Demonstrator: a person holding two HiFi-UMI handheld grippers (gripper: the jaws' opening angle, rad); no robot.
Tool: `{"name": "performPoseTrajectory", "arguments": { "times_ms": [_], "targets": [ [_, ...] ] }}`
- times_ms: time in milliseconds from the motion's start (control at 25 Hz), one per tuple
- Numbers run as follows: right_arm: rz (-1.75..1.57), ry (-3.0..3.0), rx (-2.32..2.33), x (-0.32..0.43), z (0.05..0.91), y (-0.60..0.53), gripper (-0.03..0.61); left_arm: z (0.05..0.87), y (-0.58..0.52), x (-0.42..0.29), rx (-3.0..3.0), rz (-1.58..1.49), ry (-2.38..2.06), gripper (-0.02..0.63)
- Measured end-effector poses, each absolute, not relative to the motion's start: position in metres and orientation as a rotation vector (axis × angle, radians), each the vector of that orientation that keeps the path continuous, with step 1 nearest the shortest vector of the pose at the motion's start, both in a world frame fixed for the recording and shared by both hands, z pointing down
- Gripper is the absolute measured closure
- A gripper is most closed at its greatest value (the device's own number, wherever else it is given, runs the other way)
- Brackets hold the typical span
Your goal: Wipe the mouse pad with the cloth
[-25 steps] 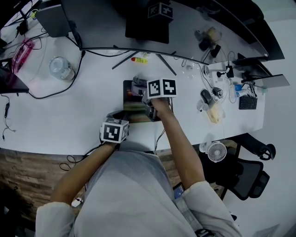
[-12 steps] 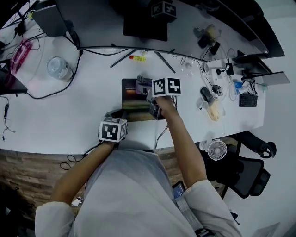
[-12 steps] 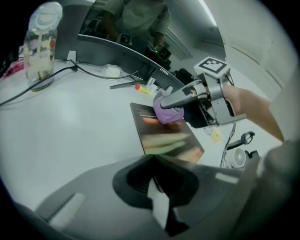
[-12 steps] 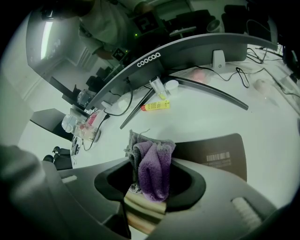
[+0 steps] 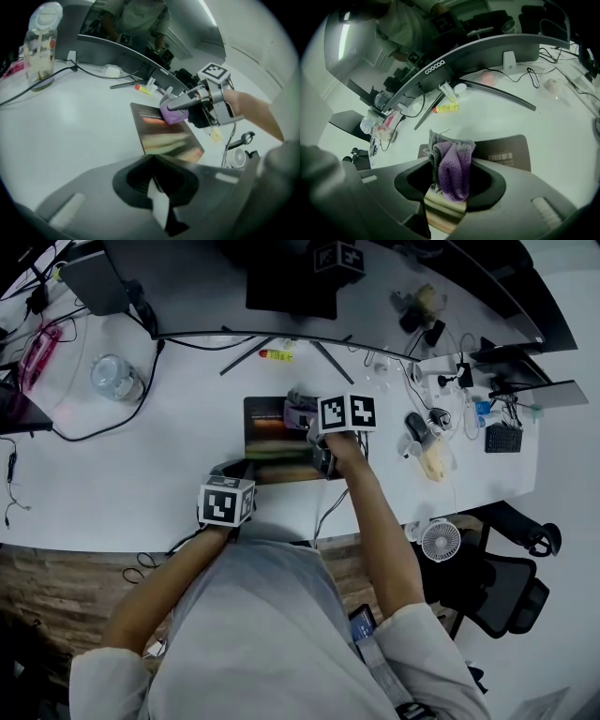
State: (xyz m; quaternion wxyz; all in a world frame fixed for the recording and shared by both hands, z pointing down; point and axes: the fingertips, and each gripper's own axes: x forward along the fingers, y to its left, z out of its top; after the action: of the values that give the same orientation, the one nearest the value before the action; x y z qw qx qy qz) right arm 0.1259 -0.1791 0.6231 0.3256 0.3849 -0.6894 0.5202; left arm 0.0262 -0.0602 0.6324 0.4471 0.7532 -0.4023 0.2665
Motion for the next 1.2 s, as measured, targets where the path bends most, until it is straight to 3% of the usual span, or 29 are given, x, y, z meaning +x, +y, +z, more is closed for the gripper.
{"name": "performPoseTrajectory", "arguments": {
  "times_ms": [1200],
  "targets": [
    [1.421,-1.743,1.092,0.191,0.627,-0.182,0.374,0.633,-0.061,0.028,1.869,0.664,-1.003,0.614]
  ]
}}
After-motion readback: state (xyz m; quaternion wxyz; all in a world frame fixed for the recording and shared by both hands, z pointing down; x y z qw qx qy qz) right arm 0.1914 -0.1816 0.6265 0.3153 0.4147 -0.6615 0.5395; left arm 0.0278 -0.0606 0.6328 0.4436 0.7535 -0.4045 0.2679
